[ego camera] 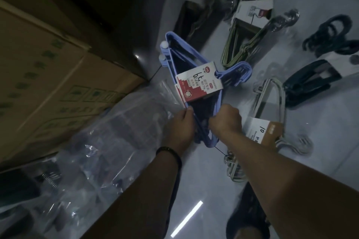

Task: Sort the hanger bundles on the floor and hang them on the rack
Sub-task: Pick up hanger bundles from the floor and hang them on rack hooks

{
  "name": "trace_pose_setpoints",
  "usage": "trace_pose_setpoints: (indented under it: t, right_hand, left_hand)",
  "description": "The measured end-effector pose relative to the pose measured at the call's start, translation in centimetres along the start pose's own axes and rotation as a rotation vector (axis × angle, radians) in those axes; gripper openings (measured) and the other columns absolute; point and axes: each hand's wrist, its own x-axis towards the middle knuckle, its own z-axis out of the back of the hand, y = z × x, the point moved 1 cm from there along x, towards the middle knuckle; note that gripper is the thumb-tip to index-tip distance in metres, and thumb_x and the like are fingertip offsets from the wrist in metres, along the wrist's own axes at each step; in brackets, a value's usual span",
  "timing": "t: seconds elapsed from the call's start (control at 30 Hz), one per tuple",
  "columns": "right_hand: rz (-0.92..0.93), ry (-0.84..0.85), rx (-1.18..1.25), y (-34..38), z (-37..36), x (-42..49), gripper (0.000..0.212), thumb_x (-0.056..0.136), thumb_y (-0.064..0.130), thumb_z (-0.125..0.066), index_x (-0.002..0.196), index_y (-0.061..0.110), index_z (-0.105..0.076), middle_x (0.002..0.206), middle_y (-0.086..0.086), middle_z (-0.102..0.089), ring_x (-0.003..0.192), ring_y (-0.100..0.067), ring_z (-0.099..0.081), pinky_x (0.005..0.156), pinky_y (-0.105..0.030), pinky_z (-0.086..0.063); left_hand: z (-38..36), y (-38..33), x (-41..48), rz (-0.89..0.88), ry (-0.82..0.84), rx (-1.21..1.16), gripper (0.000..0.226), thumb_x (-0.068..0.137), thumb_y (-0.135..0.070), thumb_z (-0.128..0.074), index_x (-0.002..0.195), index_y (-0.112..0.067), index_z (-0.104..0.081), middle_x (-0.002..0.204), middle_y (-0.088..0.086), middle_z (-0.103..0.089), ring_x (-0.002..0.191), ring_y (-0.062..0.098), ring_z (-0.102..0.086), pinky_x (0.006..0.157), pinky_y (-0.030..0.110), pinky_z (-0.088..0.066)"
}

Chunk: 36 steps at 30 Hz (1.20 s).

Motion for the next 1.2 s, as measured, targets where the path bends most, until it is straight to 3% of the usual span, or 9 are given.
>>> trace_pose_setpoints:
  t: [0.17,0.27,0.4,0.57,0.67,0.73,0.93,1.07,1.2]
  right_hand:
    - [0.106,0.053,0.049,-1.5,3.2,-2.0,0.006,0.091,0.01,-0.065,0.085,0.009,-0.063,0.082,-0.008,-0.065,0.074,-0.028,-0.061,0.054,-0.021,-0.037]
    - [0.153,0.103,0.092,-2.7,5.0,-4.1,0.023,0.095,0.01,-0.061,0.075,0.017,-0.052,0.072,0.002,-0.054,0.074,-0.025,-0.057,0.051,-0.019,-0.032]
    - [0.155,0.203,0.181,-4.6,5.8,-7.8,0.006,0.101,0.013,-0.058,0.098,0.016,-0.061,0.084,0.005,-0.062,0.072,-0.009,-0.059,0.052,-0.013,-0.036]
    - [0.061,0.262,0.283,-8.6,5.8,-11.8,0.01,0.104,0.013,-0.056,0.11,0.019,-0.062,0.098,0.004,-0.07,0.088,-0.011,-0.066,0.072,-0.024,-0.052]
    - [0.05,0.257,0.308,-10.2,6.9,-14.6,0.012,0.105,0.012,-0.056,0.113,0.02,-0.061,0.099,0.004,-0.069,0.087,-0.006,-0.065,0.065,-0.009,-0.048]
    - [0.038,0.248,0.306,-10.7,7.7,-16.6,0.011,0.105,0.011,-0.057,0.108,0.021,-0.06,0.095,0.007,-0.068,0.085,-0.008,-0.065,0.063,-0.006,-0.045]
    - [0.006,0.202,0.285,-8.5,11.7,-24.6,0.042,0.104,0.022,-0.058,0.146,0.019,-0.052,0.138,0.004,-0.063,0.124,-0.014,-0.059,0.108,-0.027,-0.044]
    - [0.023,0.153,0.254,-6.0,18.7,-30.4,0.03,0.095,0.033,-0.07,0.123,0.026,-0.069,0.115,0.006,-0.07,0.104,-0.01,-0.066,0.096,-0.028,-0.053]
    - [-0.082,0.094,0.293,-2.0,30.4,-37.7,0.022,0.088,0.058,-0.071,0.093,0.037,-0.067,0.096,0.014,-0.071,0.092,-0.007,-0.068,0.075,-0.024,-0.051]
  left_hand:
    - [-0.5,-1.2,-2.5,0.044,0.072,-0.255,0.039,0.1,-0.049,-0.056,0.118,-0.019,-0.074,0.115,0.008,-0.076,0.104,0.033,-0.076,0.093,0.055,-0.062]
    - [-0.1,-1.6,-4.0,0.074,0.076,-0.283,0.038,0.094,-0.051,-0.067,0.1,-0.014,-0.073,0.094,0.011,-0.072,0.079,0.024,-0.073,0.073,0.042,-0.061]
    - [-0.2,-2.1,-5.3,0.102,-0.005,-0.269,0.074,0.073,-0.075,-0.08,0.127,-0.024,-0.072,0.117,-0.003,-0.079,0.109,0.021,-0.074,0.1,0.048,-0.055]
    - [-1.2,-2.7,-7.4,0.121,0.264,-0.392,0.07,0.085,-0.064,-0.074,0.138,-0.018,-0.069,0.13,0.008,-0.074,0.123,0.028,-0.07,0.115,0.05,-0.045]
    - [-1.2,-1.5,-9.2,0.132,0.281,-0.344,0.067,0.079,-0.064,-0.08,0.13,-0.019,-0.075,0.127,0.008,-0.076,0.122,0.03,-0.07,0.117,0.054,-0.041]
    - [-1.1,-2.0,-11.1,0.079,0.269,-0.377,0.058,0.085,-0.044,-0.081,0.131,-0.01,-0.072,0.125,0.017,-0.075,0.119,0.035,-0.072,0.111,0.053,-0.051]
    - [0.2,-8.1,-20.2,-0.02,0.207,-0.315,0.028,0.096,-0.014,-0.072,0.12,0.001,-0.07,0.111,0.021,-0.078,0.102,0.038,-0.077,0.094,0.052,-0.062]
    - [1.6,-14.2,-27.6,-0.052,0.202,-0.329,0.042,0.083,-0.011,-0.076,0.118,0.008,-0.063,0.107,0.023,-0.078,0.098,0.041,-0.077,0.087,0.055,-0.063]
    - [3.8,-22.0,-36.4,-0.099,0.306,-0.301,0.023,0.09,0.014,-0.069,0.108,0.012,-0.055,0.093,0.022,-0.078,0.084,0.035,-0.079,0.068,0.043,-0.065]
